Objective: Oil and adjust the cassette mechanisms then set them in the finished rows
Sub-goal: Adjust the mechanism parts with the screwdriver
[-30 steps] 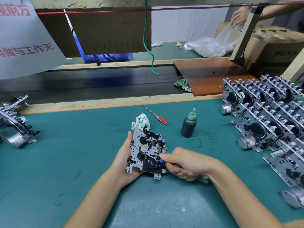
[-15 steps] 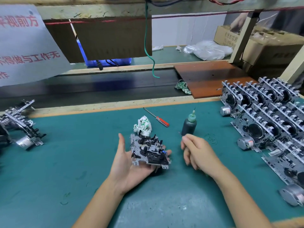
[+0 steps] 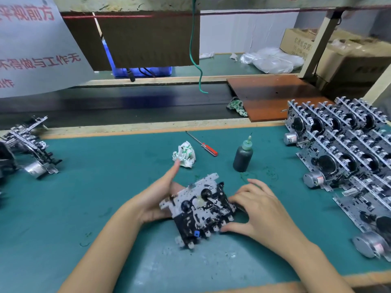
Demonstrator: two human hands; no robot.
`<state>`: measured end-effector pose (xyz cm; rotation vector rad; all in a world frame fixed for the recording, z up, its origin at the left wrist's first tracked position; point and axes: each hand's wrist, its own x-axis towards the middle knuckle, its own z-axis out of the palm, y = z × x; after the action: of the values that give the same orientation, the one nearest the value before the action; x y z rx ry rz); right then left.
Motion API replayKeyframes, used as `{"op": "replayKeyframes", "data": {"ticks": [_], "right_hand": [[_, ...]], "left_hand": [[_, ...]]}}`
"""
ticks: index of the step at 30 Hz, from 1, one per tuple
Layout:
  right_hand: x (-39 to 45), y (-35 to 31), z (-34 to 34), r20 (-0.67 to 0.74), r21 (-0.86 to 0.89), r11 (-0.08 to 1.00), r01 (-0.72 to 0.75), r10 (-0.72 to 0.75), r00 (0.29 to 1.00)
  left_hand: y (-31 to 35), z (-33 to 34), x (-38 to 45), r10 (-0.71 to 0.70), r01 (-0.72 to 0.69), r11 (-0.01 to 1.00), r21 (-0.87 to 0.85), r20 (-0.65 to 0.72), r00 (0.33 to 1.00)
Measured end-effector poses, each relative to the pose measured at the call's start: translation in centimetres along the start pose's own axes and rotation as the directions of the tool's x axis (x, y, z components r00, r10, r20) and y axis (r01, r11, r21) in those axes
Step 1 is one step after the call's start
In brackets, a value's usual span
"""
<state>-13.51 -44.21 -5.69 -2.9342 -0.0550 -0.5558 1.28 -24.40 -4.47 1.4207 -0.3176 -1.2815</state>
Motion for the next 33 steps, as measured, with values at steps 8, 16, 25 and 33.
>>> {"op": "replayKeyframes", "data": {"ticks": [8,16,25,33], "right_hand": [[-1.3,-1.1,1.1,-0.134,0.032,0.996,-0.079,0.082,0.988],[-2.0,-1.0,1.5,-0.212,0.026,1.000,0.012,-0.006,0.977],[-2.4,-0.3,1.4,-0.188,0.046,0.999,0.028,-0.019,0.982],[-2.5,-0.8,1.8,-0.270,-0.012,1.000,-0.028,0.024,0.963]], "left_hand": [[-2.9,2.0,-4.0,0.540,0.230,0.346,0.909,-0.394,0.744],[-5.6,3.9,-4.1,0.746,0.164,0.170,0.972,-0.236,0.623],[-6.2,4.0,-2.2,0.903,0.132,0.081,0.988,-0.129,0.411],[-6.1,3.4,-2.6,0.876,0.038,0.063,0.997,-0.073,0.477]]}}
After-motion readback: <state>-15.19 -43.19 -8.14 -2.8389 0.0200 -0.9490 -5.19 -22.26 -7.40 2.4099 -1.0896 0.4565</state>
